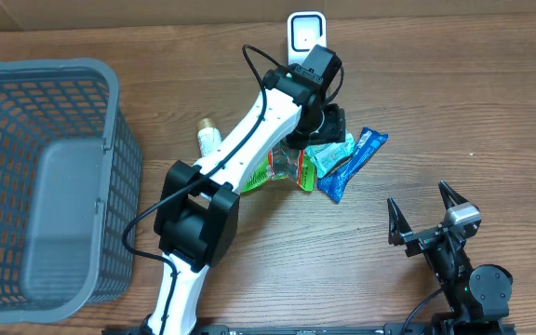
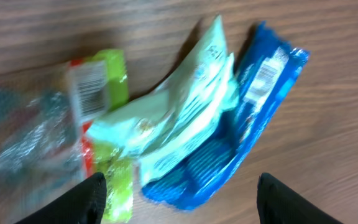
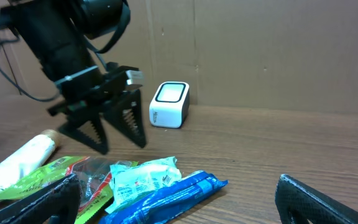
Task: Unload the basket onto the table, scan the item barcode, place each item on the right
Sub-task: 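Lift the pale green packet out and release it beside the blue wrapper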
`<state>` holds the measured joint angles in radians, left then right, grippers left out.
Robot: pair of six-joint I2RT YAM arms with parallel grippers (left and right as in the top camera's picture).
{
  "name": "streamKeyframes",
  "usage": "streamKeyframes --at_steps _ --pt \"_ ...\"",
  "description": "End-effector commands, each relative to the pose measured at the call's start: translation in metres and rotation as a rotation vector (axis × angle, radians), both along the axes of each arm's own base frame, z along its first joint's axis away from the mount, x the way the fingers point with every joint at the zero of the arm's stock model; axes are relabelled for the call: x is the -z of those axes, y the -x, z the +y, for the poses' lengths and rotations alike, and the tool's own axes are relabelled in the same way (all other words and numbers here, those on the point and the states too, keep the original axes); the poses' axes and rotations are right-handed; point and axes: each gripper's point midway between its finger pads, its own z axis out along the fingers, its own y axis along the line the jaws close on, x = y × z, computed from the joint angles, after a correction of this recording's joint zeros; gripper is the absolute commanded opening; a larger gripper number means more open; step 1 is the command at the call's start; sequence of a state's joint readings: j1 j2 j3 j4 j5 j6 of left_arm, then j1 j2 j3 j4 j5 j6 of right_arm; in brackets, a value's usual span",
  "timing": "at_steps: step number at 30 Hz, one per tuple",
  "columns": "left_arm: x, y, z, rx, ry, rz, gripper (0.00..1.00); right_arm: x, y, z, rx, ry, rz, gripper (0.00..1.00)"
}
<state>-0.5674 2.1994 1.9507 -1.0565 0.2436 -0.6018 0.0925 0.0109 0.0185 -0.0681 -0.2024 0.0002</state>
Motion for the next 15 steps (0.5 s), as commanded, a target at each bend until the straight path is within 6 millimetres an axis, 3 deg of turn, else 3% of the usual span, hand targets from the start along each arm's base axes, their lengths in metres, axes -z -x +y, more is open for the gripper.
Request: streamKeyframes --at_steps 1,2,4,8,11,15 --pt "-0.057 -0.011 0.028 -0.010 -0.040 -0.104 0.69 0.002 0.000 0.001 -0.002 -0.003 -0.002 1.00" --pt "-0.081 -0.006 0.052 -0.046 -0.088 -0.124 0.70 0.002 0.000 0.001 -0.002 -0.003 -0.002 1.00" --pt "-0.107 0.002 0.080 -0.086 -0.129 -0.151 0.70 0.002 0.000 0.001 -0.002 -0.003 -0.002 1.00" --pt "-0.148 0.026 0.138 -0.164 -0.251 -0.190 0.72 0.002 0.000 0.001 -0.002 -0.003 -0.002 1.00" --pt "-0.170 0.049 0.181 -0.215 -0.365 -0.205 0.72 0.002 0.000 0.001 -0.002 -0.003 -0.002 1.00" --pt "-0.190 0.072 0.214 -0.268 -0.408 -0.210 0.73 0.002 0.000 0.001 -0.002 -0.003 -0.002 1.00"
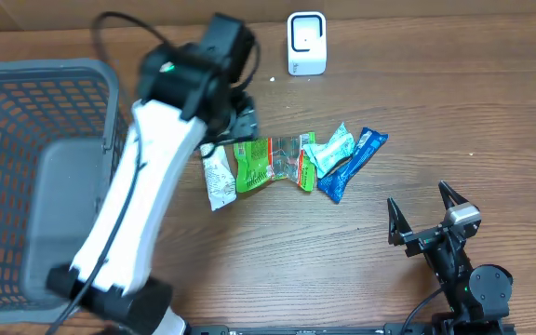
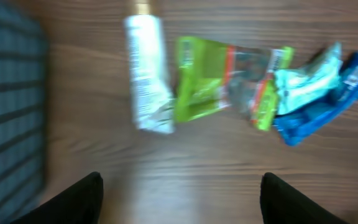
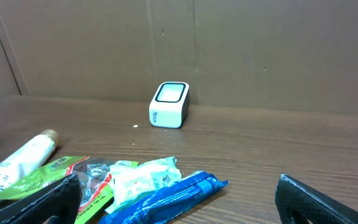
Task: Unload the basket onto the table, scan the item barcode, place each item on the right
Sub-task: 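Lift the pale green packet out and release it beside the blue wrapper, then retract the left gripper to the basket edge and hold still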
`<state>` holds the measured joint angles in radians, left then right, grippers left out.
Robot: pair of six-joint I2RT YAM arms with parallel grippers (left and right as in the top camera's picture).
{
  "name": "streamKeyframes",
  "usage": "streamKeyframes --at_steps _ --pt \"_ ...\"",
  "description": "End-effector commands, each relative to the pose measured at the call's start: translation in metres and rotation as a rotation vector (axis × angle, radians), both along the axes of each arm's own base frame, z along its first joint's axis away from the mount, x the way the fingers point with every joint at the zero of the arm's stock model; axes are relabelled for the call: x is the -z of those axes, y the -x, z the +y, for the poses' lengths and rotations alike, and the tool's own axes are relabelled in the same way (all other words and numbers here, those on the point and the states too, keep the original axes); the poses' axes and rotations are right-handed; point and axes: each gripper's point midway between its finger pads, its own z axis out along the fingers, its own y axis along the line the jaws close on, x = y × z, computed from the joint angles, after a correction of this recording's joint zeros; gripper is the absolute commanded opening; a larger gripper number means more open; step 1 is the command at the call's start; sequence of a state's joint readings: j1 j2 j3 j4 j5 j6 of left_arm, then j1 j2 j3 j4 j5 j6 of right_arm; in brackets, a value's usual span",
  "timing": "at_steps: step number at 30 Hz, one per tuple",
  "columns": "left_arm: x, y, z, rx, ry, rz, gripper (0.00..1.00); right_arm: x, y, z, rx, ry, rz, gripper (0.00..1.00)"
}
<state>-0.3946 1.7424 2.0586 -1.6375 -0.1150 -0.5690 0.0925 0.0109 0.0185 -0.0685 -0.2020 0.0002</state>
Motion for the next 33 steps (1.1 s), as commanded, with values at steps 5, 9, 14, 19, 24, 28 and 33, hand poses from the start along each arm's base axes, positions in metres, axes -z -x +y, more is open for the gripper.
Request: streamKeyframes --at_steps 5,9,14,19,24,28,33 --pt "-0.012 0.029 0.078 -0.092 -0.127 -0.034 0.70 0.002 0.000 0.001 -0.002 -0.003 -0.002 1.00" --pt "0.006 0.041 0.096 -0.103 -0.135 -0.031 0.70 0.002 0.000 0.001 -0.002 -0.003 -0.002 1.00" --pt "0.037 0.049 0.110 -0.076 -0.149 -0.012 0.70 0.002 0.000 0.001 -0.002 -0.003 -0.002 1.00" --pt "0.071 0.055 0.133 -0.120 -0.160 0.058 0.70 0.002 0.000 0.001 -0.002 -0.003 -0.002 1.00" --pt "0.082 0.054 0.155 -0.119 -0.173 0.068 0.65 0.002 0.000 0.001 -0.002 -0.003 -0.002 1.00" --pt "0.082 0.043 0.173 -0.130 -0.195 0.025 0.64 0.002 0.000 0.001 -0.002 -0.003 -0.002 1.00" --pt "0.086 0.048 0.181 -0.157 -0.193 0.043 0.65 0.002 0.000 0.001 -0.002 -0.003 -0.002 1.00"
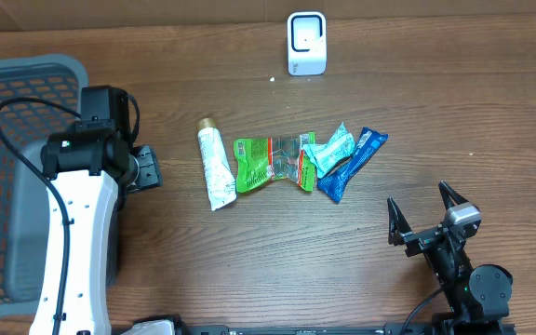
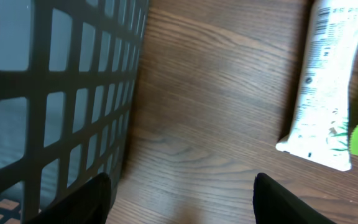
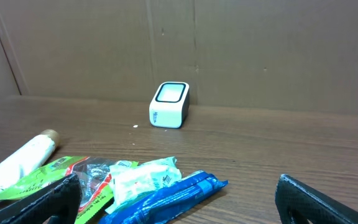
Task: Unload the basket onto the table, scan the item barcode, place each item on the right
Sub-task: 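Retract the left gripper to the basket edge and hold still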
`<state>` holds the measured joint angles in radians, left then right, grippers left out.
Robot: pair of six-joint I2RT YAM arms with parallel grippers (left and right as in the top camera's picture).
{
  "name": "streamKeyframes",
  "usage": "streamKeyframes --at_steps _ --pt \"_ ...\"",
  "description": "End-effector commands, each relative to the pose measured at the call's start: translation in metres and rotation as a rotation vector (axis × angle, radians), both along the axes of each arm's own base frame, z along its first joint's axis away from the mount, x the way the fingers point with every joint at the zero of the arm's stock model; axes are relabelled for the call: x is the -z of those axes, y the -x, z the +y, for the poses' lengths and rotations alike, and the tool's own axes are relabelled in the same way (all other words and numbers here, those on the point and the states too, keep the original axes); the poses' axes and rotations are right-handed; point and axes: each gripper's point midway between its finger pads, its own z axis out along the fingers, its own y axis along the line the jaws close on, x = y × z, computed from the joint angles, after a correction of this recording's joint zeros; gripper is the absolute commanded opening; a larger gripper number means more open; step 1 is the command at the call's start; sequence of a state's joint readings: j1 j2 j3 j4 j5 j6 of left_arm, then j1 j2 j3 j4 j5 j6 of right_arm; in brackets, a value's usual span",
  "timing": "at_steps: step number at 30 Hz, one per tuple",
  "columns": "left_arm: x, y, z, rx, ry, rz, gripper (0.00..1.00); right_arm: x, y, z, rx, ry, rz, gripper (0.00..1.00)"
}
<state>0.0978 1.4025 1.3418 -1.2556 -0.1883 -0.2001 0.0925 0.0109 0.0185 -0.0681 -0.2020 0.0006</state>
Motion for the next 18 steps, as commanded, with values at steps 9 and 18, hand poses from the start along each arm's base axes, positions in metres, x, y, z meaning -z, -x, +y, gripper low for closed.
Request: streamKeyframes --at_steps 9,18 --pt "-0.003 0.025 0.002 -0.107 0.030 0.028 0.66 0.002 0.000 0.001 -0.002 -0.003 -0.002 1.00" --pt "-0.033 0.005 -0.053 0.020 0.246 -0.177 0.72 0.002 0.000 0.001 -0.002 -0.003 -0.002 1.00"
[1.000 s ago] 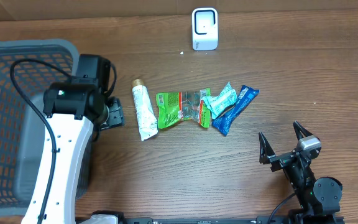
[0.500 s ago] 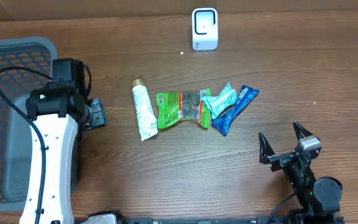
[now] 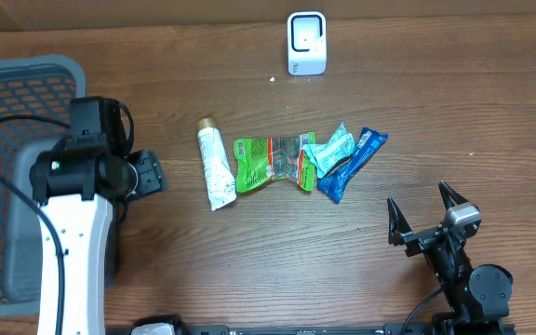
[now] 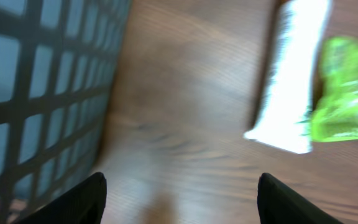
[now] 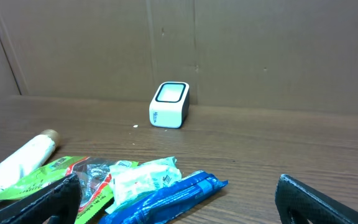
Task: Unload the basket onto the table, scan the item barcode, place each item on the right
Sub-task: 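Retract the left gripper to the basket edge and hold still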
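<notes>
A white scanner point(image 3: 306, 42) stands at the table's far edge and shows too in the right wrist view point(image 5: 169, 104). In a row mid-table lie a white tube point(image 3: 212, 175), a green packet point(image 3: 266, 163), a mint packet point(image 3: 331, 151) and a blue packet point(image 3: 354, 163). My left gripper point(image 3: 147, 175) is open and empty between the basket and the tube. Its blurred wrist view shows the tube point(image 4: 291, 81) and green packet point(image 4: 347, 93) ahead of the left gripper point(image 4: 180, 193). My right gripper point(image 3: 423, 221) is open and empty near the front right, facing the packets point(image 5: 166, 196).
A grey mesh basket point(image 3: 7, 84) fills the left side, and its wall point(image 4: 30, 93) lies close to my left fingers. Cardboard walls stand behind the scanner. Bare wood lies between the packets and my right gripper.
My left gripper has shifted slightly toward the row of items. Its wrist view is now blurred and shows more of the green packet. The right arm and the items are unchanged.
My left gripper was open just over the mint and blue packets. Then it was at the back left of the row, near the tube's cap end. Then it was beside the basket, where it still is. No item has moved, and the right arm stayed put.
</notes>
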`<state>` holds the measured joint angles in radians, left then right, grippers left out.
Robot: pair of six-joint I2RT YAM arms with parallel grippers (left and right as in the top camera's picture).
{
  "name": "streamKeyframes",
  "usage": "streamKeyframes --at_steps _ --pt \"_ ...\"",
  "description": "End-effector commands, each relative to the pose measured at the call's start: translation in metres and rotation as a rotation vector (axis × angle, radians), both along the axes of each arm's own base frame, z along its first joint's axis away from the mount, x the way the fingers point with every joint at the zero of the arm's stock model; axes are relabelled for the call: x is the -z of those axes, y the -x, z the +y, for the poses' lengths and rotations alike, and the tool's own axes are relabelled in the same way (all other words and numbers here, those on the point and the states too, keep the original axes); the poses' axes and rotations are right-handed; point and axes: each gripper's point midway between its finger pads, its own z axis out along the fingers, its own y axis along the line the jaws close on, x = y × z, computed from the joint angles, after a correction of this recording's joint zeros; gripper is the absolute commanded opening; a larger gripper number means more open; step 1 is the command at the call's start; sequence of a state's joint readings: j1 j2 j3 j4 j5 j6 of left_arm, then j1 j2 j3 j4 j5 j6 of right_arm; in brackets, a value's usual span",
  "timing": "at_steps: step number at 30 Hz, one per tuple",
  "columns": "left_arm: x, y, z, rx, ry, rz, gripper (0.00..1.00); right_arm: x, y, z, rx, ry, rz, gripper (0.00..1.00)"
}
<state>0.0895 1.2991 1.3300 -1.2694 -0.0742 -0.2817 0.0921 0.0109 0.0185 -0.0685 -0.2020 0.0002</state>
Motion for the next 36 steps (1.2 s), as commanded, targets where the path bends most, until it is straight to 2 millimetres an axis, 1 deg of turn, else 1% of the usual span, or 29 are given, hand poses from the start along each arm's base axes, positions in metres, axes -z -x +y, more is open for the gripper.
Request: streamKeyframes --at_steps 1,4,7,9,12,14,19,23,26,27,31,33,34,36 --pt "-0.018 -0.009 -0.038 0.082 0.138 -0.111 0.74 0.002 0.000 0.001 -0.002 -0.003 -0.002 1.00" --pt "-0.027 -0.018 -0.056 0.138 0.164 -0.169 0.82 0.002 0.000 0.001 -0.002 -0.003 -0.002 1.00" --pt "-0.031 -0.024 -0.073 0.198 0.170 -0.200 0.88 0.002 0.000 0.001 -0.002 -0.003 -0.002 1.00" --pt "-0.035 -0.028 -0.087 0.246 0.170 -0.225 0.98 0.002 0.000 0.001 -0.002 -0.003 -0.003 1.00" --pt "-0.039 -0.032 -0.103 0.299 0.165 -0.255 1.00 0.001 -0.002 -0.007 0.042 -0.002 -0.006 1.00" --pt "-0.039 -0.033 -0.102 0.288 0.134 -0.261 1.00 -0.005 -0.003 -0.009 0.055 -0.006 -0.032 1.00" --pt "-0.039 -0.036 -0.083 0.162 0.099 -0.263 1.00 -0.016 -0.001 -0.005 0.033 -0.013 -0.073 1.00" --pt "-0.038 -0.037 -0.061 0.096 0.046 -0.262 1.00 -0.015 0.003 0.008 -0.050 -0.032 -0.064 1.00" --pt "-0.036 -0.032 -0.033 0.019 -0.039 -0.241 1.00 -0.014 0.004 0.010 -0.063 -0.091 -0.037 1.00" --pt "-0.035 -0.028 -0.019 -0.017 -0.088 -0.223 1.00 -0.013 0.005 0.012 -0.077 -0.107 -0.025 1.00" --pt "-0.028 -0.013 0.003 -0.050 -0.169 -0.149 1.00 -0.005 0.007 0.019 -0.117 -0.104 0.007 1.00" --pt "-0.021 -0.002 0.014 -0.091 -0.193 -0.090 1.00 -0.003 0.008 0.020 -0.121 -0.103 0.018 1.00" --pt "-0.015 0.006 0.023 -0.128 -0.196 -0.047 1.00 -0.003 0.007 0.020 -0.120 -0.103 0.017 1.00" --pt "-0.005 0.015 0.033 -0.167 -0.194 -0.003 1.00 -0.004 0.007 0.020 -0.121 -0.103 0.011 1.00"
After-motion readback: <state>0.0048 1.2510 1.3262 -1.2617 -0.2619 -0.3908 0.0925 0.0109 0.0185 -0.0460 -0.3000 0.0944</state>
